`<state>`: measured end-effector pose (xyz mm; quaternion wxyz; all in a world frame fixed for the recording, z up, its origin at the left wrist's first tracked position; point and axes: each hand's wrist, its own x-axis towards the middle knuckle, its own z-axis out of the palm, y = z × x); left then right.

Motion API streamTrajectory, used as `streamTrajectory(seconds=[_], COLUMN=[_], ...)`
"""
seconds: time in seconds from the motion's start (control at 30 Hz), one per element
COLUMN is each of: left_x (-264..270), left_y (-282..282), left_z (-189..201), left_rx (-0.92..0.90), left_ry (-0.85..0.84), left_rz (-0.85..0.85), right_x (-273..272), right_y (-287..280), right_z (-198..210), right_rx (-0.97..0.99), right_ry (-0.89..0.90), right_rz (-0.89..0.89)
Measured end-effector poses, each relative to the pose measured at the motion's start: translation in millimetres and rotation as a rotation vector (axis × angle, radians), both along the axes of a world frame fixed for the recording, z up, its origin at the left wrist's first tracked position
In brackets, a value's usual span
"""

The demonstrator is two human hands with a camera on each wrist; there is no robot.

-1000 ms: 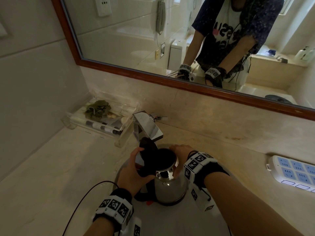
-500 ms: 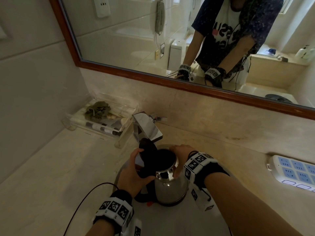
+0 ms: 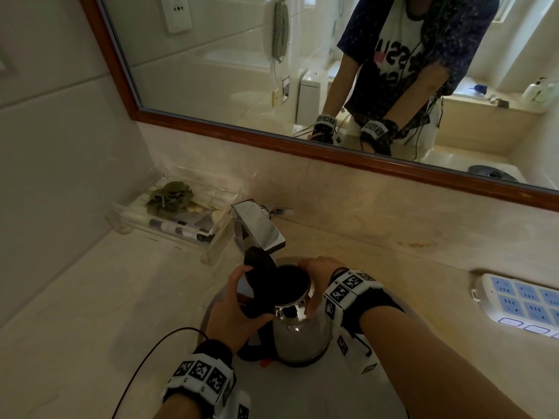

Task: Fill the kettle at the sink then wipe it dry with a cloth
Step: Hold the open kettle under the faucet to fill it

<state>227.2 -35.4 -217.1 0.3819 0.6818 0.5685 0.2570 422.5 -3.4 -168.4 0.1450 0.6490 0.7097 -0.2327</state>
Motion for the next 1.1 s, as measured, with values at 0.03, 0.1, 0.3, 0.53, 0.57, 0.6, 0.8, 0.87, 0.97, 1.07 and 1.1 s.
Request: streamTrajectory(seconds=[0.03,0.1,0.3,0.53,0.57,0.6,0.8,0.87,0.97,1.07,1.1], left_x=[0.2,0.8,2.0,3.1,3.0,2.5,1.8,1.7,1.7,2.0,1.9], left_y=[-0.3,-1.1,-2.2,-2.8,-3.0,-3.2,-2.5,-2.0,-2.2,-1.6,-1.5], left_z=[0.4,1.1,3.0,5.3,4.7,3.6,1.4,2.1,2.7,3.3,3.4], left_rx=[-0.003,-0.011,-0.013,-0.026,-0.021,-0.014,-0.001,-0.006,-0.011,-0.013,-0.012], left_ry=[-0.002,-0.001,0.013,0.007,0.005,0.000,0.001,0.002,0.000,-0.006,-0.009], left_rz=[0.003,0.003,0.008,0.014,0.015,0.015,0.002,-0.001,-0.007,0.004,0.005], right_x=[-0.5,-1.5,-2.4,-3.5,-3.2,-2.9,-3.2,-4.1,-4.0,-4.0,-4.0], right_y=[0.5,1.4,2.6,-0.7,-0.9,-1.5,-2.1,-1.1,-0.8,-0.3,0.4], right_z=[-0.1,0.2,0.8,1.0,0.5,0.5,3.6,4.4,4.9,5.7,5.3], right_rx=[-0.003,-0.015,-0.025,-0.012,-0.006,0.000,-0.006,-0.008,-0.014,-0.014,-0.013], right_ry=[-0.015,-0.039,-0.057,-0.061,-0.060,-0.057,-0.053,-0.069,-0.069,-0.066,-0.068], right_rz=[0.001,0.004,0.012,0.009,0.009,0.006,0.017,0.019,0.019,0.027,0.027])
